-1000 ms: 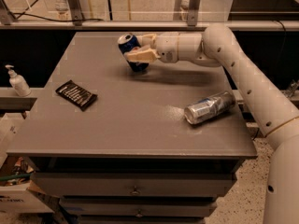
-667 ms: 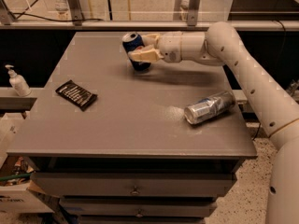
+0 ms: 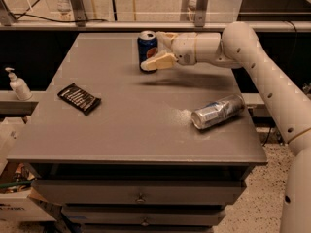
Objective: Place pepsi can upright
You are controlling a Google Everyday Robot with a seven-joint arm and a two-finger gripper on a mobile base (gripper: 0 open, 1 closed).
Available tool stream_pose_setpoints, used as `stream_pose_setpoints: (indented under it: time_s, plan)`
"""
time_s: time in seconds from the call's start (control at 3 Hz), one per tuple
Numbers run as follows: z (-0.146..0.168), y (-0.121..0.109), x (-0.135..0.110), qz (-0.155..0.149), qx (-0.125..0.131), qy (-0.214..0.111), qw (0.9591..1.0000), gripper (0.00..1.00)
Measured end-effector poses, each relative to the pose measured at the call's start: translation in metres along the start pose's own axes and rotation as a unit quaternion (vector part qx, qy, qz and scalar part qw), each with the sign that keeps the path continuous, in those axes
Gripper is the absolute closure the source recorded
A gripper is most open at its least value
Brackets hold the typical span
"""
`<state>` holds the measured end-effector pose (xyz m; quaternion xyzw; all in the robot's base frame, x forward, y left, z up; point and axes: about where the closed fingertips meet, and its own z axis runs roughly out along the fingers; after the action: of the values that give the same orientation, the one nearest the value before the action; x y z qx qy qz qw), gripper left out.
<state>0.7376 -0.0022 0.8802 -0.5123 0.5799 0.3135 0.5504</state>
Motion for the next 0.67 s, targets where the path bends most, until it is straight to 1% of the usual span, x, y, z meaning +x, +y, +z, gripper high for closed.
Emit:
stream_pose_setpoints:
  time_s: [0.33,0.67]
  plan:
    - [-0.009,-0.006,0.000,-0.006,0.006,0.011,0.9999,0.00]
    - [-0.032,-0.022,0.000,-0.021,0.020,0.036,0.9989,0.00]
